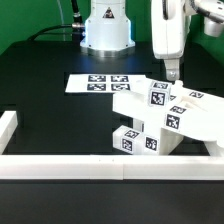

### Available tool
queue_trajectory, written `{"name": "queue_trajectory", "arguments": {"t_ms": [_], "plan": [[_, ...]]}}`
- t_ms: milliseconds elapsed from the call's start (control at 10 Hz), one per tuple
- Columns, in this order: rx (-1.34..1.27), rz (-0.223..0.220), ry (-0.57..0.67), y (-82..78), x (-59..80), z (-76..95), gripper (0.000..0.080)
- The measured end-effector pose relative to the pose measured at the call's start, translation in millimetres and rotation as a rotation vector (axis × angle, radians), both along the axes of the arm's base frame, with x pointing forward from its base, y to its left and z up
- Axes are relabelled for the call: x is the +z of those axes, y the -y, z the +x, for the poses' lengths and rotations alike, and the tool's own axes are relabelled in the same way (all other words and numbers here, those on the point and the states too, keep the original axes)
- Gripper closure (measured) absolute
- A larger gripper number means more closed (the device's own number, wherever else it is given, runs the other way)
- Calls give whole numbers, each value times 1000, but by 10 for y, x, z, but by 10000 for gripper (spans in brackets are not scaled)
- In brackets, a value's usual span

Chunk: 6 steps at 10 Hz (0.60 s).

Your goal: Assemble chair

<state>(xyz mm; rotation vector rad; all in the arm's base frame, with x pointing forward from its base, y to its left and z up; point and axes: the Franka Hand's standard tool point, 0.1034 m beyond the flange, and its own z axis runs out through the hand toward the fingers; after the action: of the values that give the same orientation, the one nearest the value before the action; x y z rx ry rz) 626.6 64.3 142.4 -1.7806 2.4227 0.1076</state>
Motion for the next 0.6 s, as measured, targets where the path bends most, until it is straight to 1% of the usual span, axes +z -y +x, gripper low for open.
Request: {"name": "queue_trajectory", "arguments": {"t_ms": [200, 300, 400, 500, 600], "plan": [[44, 7, -7, -128, 27, -188, 150], [37, 7, -9, -198, 1, -291, 150], [38, 15, -26, -305, -49, -464, 150], [48, 17, -37, -347, -65, -558, 150], [49, 15, -34, -329, -65, -535, 150]]}}
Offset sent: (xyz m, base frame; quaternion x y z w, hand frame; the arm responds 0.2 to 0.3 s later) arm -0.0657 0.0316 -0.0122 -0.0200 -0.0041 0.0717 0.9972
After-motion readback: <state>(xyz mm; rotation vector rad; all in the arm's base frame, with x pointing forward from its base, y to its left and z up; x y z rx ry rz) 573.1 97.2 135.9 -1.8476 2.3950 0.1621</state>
